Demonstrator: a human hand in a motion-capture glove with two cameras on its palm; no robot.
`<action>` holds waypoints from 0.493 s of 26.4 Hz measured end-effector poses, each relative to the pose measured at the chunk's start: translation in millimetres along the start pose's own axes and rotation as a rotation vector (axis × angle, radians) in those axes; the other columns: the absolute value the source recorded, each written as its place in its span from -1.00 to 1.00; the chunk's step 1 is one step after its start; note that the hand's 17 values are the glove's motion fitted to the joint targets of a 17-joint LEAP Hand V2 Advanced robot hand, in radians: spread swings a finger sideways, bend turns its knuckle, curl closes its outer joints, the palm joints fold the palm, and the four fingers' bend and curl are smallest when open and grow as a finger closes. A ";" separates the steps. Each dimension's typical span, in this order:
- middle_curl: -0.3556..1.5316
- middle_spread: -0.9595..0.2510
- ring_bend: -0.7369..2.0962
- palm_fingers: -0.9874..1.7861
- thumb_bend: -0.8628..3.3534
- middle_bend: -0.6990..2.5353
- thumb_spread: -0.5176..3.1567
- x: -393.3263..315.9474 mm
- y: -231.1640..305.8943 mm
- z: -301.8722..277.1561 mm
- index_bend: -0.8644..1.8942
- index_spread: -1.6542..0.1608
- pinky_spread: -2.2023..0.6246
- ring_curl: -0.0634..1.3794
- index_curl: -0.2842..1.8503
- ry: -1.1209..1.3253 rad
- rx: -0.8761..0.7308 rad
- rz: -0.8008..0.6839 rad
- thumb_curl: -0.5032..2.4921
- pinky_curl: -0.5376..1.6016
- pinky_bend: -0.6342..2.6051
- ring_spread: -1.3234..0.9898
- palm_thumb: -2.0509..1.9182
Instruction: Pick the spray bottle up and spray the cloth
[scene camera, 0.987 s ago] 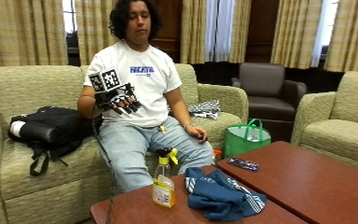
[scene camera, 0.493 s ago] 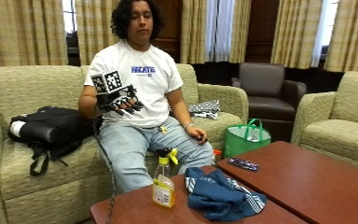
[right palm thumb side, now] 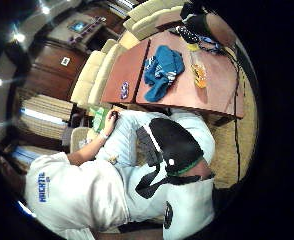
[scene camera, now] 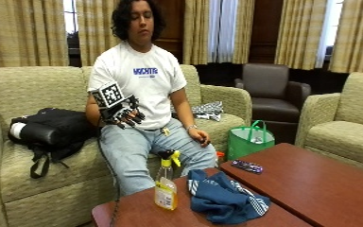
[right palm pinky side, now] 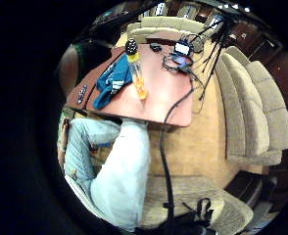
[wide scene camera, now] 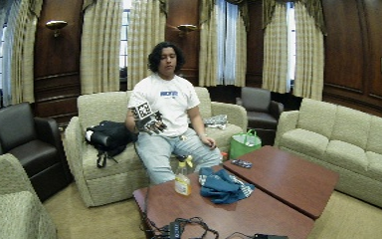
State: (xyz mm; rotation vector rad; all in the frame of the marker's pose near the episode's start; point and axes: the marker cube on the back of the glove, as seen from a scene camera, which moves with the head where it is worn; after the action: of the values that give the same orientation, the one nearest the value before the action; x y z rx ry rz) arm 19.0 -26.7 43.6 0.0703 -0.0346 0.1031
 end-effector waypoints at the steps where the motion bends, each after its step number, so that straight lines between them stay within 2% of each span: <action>1: -0.35 0.36 -0.30 0.14 -0.55 -0.46 -0.12 1.4 -1.1 3.8 -0.25 0.39 0.66 -0.55 -0.45 -0.004 0.006 0.005 -0.52 -0.24 -0.42 0.01 0.27; 13: -0.32 0.38 -0.29 0.14 -0.58 -0.46 -0.10 11.2 -4.2 44.2 -0.26 0.39 0.67 -0.52 -0.44 0.076 0.030 0.062 -0.50 -0.22 -0.43 0.01 0.30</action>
State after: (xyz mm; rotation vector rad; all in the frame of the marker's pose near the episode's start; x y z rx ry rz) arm 29.2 -32.9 87.7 0.0955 0.0404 0.1679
